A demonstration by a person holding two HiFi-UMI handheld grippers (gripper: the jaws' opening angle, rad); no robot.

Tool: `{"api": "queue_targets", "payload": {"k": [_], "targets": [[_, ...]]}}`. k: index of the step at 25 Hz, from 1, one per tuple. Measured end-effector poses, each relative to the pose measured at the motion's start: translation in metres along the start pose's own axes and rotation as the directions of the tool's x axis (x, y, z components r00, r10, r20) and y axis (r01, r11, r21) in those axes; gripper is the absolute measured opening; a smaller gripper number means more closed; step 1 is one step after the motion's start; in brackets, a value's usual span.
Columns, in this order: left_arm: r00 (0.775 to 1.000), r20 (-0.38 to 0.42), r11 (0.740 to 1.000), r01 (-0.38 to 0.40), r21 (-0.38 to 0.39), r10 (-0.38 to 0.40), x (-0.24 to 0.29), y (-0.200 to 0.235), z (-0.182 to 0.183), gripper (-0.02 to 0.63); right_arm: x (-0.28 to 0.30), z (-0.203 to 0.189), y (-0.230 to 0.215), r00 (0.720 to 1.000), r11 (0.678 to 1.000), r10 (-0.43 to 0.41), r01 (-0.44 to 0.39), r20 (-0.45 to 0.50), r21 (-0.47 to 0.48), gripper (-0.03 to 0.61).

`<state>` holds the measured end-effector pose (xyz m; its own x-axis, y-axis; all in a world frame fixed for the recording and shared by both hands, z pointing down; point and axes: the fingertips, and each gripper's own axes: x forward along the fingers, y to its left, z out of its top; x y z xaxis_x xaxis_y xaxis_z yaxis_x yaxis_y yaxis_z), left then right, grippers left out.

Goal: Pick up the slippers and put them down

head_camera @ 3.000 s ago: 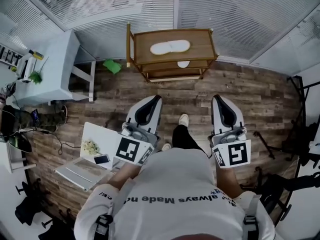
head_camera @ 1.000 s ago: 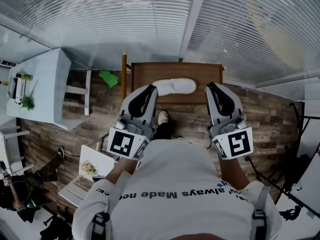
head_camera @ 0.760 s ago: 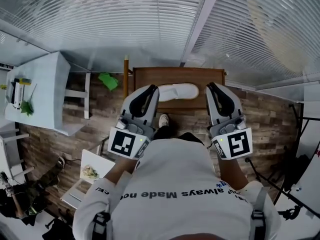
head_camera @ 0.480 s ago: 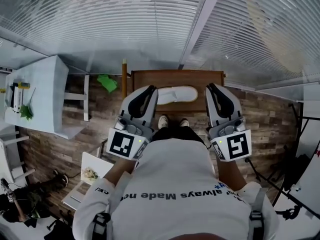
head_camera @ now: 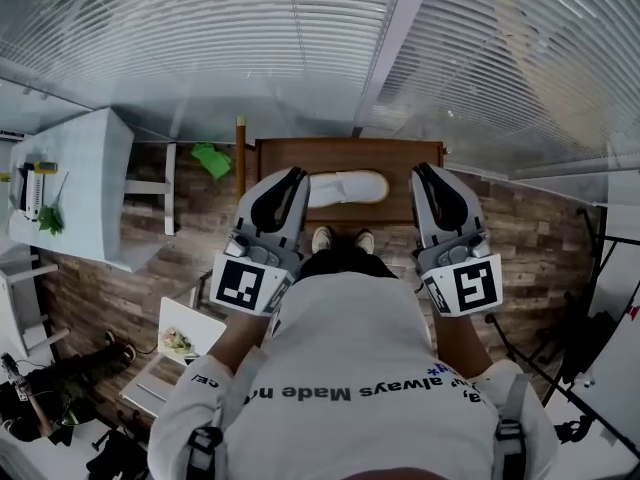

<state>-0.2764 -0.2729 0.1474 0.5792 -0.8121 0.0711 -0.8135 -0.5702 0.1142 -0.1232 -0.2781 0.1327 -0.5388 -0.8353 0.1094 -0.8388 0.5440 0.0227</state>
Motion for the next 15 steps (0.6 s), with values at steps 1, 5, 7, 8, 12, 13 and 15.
{"api": "queue_targets", "payload": {"k": [1, 5, 7, 8, 12, 13, 15], "targets": [[1.000, -0.005, 1.000, -0.001, -0.005, 0.000, 0.002, 0.001, -0.003, 0.015, 0.001, -0.003, -0.002, 1.000, 1.000, 0.001, -0.001, -0.005, 0.002, 0.018], [0.999, -0.048, 0.999, -0.012, -0.031, 0.010, 0.005, 0.006, -0.025, 0.017, 0.002, -0.022, -0.007, 0.999, 1.000, 0.011, -0.010, -0.037, 0.028, 0.018], [0.997, -0.076, 0.999, -0.020, -0.037, 0.018, 0.006, 0.009, -0.036, 0.018, 0.003, -0.032, -0.010, 0.998, 0.999, 0.021, -0.019, -0.062, 0.037, 0.018], [0.996, -0.090, 0.999, -0.024, -0.039, 0.020, 0.006, 0.011, -0.043, 0.022, 0.004, -0.038, -0.011, 0.997, 0.999, 0.025, -0.022, -0.074, 0.042, 0.023], [0.988, -0.150, 0.996, -0.039, -0.075, 0.028, 0.007, 0.016, -0.074, 0.058, 0.005, -0.068, -0.017, 0.991, 0.997, 0.038, -0.029, -0.128, 0.073, 0.061], [0.986, -0.166, 0.995, -0.043, -0.089, 0.028, 0.008, 0.018, -0.084, 0.062, 0.006, -0.076, -0.018, 0.989, 0.996, 0.041, -0.030, -0.142, 0.080, 0.067], [0.981, -0.194, 0.992, -0.044, -0.121, 0.020, 0.010, 0.021, -0.103, 0.072, 0.008, -0.091, -0.020, 0.985, 0.996, 0.048, -0.034, -0.167, 0.088, 0.080]]}}
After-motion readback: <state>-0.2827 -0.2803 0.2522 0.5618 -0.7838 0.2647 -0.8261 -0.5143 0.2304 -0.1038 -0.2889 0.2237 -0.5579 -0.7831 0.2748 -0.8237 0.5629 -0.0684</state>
